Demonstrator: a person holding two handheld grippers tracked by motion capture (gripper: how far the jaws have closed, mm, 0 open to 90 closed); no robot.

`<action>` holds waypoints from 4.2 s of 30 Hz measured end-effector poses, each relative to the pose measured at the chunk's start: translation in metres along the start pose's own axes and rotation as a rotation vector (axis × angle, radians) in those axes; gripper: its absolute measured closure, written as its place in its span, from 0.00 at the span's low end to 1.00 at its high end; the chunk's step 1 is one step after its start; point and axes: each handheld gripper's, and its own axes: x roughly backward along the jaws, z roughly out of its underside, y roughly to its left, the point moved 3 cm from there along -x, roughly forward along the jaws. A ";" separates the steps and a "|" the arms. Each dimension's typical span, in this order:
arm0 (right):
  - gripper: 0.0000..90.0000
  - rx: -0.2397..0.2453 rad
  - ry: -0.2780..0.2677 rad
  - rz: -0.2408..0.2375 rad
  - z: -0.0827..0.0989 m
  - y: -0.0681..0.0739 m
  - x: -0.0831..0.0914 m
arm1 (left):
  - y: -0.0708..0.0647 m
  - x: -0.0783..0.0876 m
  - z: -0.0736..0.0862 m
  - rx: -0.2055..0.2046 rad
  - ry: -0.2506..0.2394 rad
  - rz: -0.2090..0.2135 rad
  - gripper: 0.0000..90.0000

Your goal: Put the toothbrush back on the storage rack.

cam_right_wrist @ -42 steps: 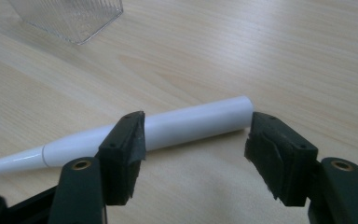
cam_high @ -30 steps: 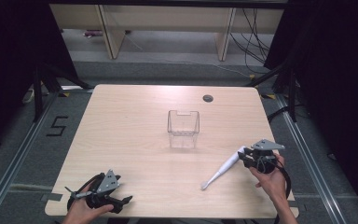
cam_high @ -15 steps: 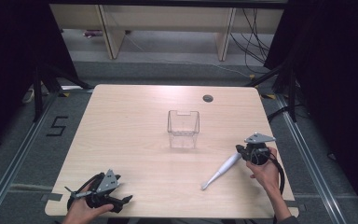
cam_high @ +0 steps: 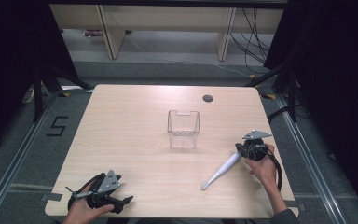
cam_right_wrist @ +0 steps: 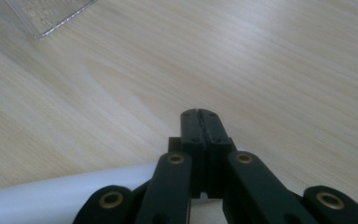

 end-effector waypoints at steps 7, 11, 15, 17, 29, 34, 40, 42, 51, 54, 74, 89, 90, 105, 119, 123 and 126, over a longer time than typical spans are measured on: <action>1.00 -0.001 0.014 -0.006 0.002 -0.001 0.000 | -0.001 -0.001 0.000 0.007 -0.005 0.005 0.18; 1.00 0.002 0.021 -0.007 0.002 0.000 0.000 | 0.001 0.001 0.000 -0.005 0.003 0.000 0.18; 1.00 0.002 0.036 -0.009 0.004 0.000 0.000 | 0.000 0.001 0.001 -0.005 0.007 0.002 0.18; 1.00 -0.008 0.049 -0.019 0.005 0.001 0.002 | 0.001 0.002 0.000 -0.017 0.014 0.000 0.18; 1.00 -0.012 0.084 -0.033 0.013 0.002 0.009 | 0.001 0.001 0.000 -0.009 0.002 0.005 0.18; 0.99 0.012 0.103 -0.033 0.018 0.007 0.013 | 0.001 0.002 0.001 -0.017 0.015 0.000 0.18; 0.99 0.044 0.112 -0.047 0.021 0.015 0.019 | 0.001 0.001 0.000 0.006 -0.001 0.004 0.18; 0.99 0.038 0.120 -0.045 0.021 0.017 0.020 | 0.001 0.002 0.000 -0.008 0.002 0.004 0.18; 0.98 0.056 0.130 -0.055 0.028 0.027 0.028 | 0.001 0.001 -0.001 -0.005 0.000 0.004 0.18; 0.98 0.068 0.128 -0.062 0.030 0.029 0.030 | 0.001 0.001 -0.001 0.001 -0.008 0.004 0.18; 0.60 -0.058 0.135 -0.052 0.015 0.020 0.052 | 0.001 0.000 -0.001 0.000 -0.002 0.006 0.18; 0.38 -0.083 0.185 -0.094 -0.010 0.036 0.047 | 0.002 0.000 0.000 -0.009 0.025 0.007 0.18; 0.38 -0.062 0.204 -0.101 -0.011 0.037 0.046 | 0.002 0.000 -0.001 -0.009 0.025 0.008 0.18; 0.45 0.020 0.332 -0.093 -0.017 0.045 0.020 | 0.002 0.000 0.000 -0.014 0.017 0.009 0.18; 0.55 0.077 0.413 -0.102 -0.018 0.046 0.004 | 0.002 0.001 -0.001 -0.010 0.008 0.008 0.18; 0.58 0.058 0.437 -0.109 -0.018 0.046 0.000 | 0.002 0.000 0.000 0.003 0.018 0.015 0.18; 0.62 0.064 0.466 -0.123 -0.018 0.045 -0.002 | 0.002 0.001 -0.001 -0.021 0.014 0.009 0.18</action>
